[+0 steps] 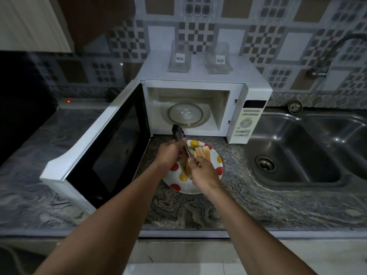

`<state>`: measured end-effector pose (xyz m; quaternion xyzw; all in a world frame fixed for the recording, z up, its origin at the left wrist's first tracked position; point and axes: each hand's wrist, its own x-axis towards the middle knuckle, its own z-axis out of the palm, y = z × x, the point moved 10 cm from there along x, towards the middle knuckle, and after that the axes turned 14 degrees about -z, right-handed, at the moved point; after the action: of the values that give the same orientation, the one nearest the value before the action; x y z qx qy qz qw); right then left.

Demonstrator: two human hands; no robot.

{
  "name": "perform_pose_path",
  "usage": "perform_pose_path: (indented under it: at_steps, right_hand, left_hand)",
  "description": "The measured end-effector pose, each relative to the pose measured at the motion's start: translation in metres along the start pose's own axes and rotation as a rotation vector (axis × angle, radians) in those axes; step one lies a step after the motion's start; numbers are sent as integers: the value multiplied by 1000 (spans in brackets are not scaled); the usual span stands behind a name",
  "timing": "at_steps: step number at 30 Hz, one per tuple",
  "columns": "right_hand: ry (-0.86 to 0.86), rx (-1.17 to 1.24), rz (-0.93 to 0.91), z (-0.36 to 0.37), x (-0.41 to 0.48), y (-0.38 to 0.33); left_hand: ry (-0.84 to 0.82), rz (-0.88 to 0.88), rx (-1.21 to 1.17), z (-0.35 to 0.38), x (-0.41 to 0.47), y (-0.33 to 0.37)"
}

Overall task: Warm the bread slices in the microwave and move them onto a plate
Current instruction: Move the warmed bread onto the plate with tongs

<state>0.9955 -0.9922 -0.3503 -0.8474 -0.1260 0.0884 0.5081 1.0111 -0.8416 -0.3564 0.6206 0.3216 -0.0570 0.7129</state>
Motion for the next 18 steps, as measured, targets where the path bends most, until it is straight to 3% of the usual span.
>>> perform_pose_path:
  at_steps: [5, 12, 18]
  right_hand:
    - [-77, 85, -27, -1, 11, -8]
    - [-168, 342, -29, -8, 11, -16]
    - [-283, 311, -33, -34, 14, -13]
  left_hand:
    - [84, 148, 70, -3, -13, 33]
    - [-108, 129, -64, 16, -35, 58]
    - [-149, 172, -77, 26, -48, 88]
